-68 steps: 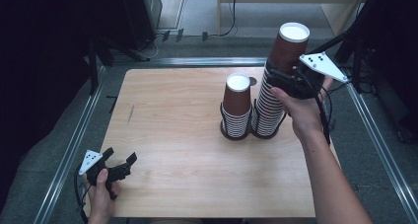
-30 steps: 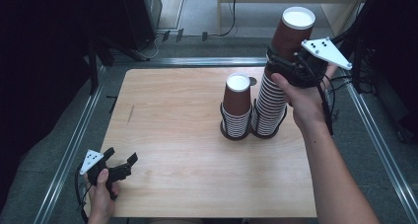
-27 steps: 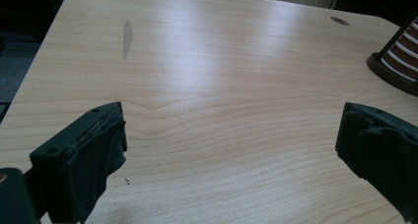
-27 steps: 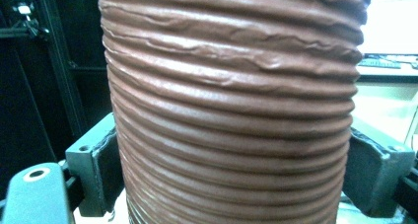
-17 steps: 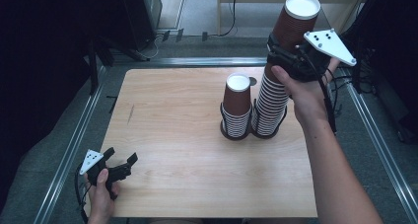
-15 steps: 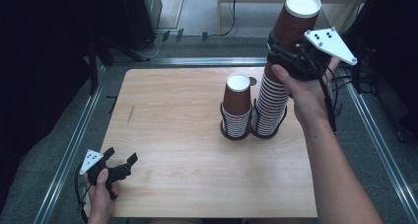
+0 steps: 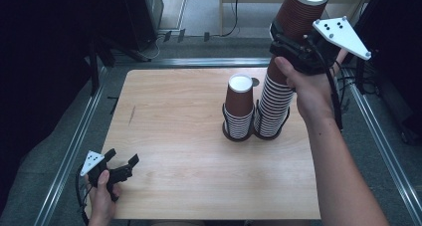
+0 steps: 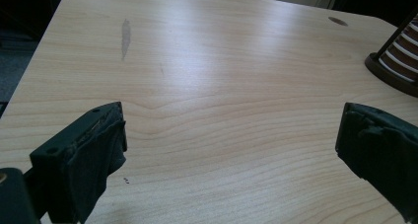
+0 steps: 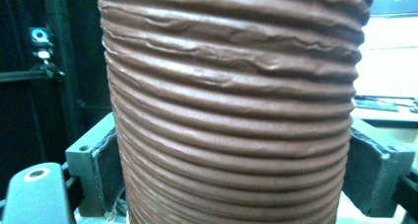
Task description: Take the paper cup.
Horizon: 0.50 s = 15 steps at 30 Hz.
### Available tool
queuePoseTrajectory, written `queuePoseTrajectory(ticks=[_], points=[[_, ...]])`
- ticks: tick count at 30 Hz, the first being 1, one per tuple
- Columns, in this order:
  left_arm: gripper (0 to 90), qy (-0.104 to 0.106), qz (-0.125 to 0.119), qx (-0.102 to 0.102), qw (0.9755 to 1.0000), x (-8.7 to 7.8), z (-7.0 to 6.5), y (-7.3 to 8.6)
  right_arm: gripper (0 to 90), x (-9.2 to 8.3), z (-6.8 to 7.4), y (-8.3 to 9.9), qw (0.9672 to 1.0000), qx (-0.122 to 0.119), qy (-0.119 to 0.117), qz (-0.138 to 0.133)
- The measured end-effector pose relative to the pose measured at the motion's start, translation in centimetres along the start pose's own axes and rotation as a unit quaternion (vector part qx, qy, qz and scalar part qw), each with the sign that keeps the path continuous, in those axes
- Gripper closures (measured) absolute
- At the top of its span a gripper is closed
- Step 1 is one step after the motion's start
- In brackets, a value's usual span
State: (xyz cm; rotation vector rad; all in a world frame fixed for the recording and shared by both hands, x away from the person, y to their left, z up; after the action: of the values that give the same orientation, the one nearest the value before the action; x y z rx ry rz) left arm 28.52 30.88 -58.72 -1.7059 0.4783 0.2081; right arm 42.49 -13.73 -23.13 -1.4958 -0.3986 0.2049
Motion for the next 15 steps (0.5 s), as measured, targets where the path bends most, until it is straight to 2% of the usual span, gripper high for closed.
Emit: queuePoseTrajectory(ticks=[3, 4, 5, 6, 13, 14, 15], points=[[0.0, 0.000, 0.000, 0.000, 1.0000, 0.0, 0.0, 0.0, 12.3, -0.1, 0.5, -0.2, 1.0000, 0.001, -0.009, -0.003], [0.0, 0.000, 0.000, 0.000, 1.0000, 0.0, 0.0, 0.0, 12.3, -0.2, 1.2, -0.2, 0.9998, -0.003, -0.017, -0.004], [0.0, 0.000, 0.000, 0.000, 1.0000, 0.0, 0.0, 0.0, 12.3, -0.2, 1.2, -0.2, 0.9998, -0.003, -0.017, -0.004], [0.0, 0.000, 0.001, 0.001, 1.0000, 0.0, 0.0, 0.0, 12.3, -0.2, 1.9, -0.2, 0.9997, -0.005, -0.026, -0.003], [0.0, 0.000, 0.001, -0.002, 1.0000, 0.0, 0.0, 0.0, 12.2, -0.3, 4.2, 0.1, 0.9985, -0.007, -0.054, -0.001], [0.0, 0.000, 0.001, -0.002, 1.0000, 0.0, 0.0, 0.0, 12.2, -0.3, 4.2, 0.1, 0.9985, -0.007, -0.054, -0.001], [0.0, 0.000, 0.001, -0.001, 1.0000, 0.0, 0.0, 0.0, 12.2, -0.4, 4.9, 0.3, 0.9980, -0.008, -0.062, 0.000]])
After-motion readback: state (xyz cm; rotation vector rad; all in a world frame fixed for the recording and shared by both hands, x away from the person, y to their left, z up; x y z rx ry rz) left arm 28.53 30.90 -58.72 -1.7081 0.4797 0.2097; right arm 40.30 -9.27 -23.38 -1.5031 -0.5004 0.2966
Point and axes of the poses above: each handheld gripper's, and its own axes: x roughly forward along the jaws, y roughly out of its underside, z roughly to its left, the point moved 9 cm from there along x, roughly forward along the jaws, and after that the axes turned 6 degrees about -y, right-handed, at the moved point
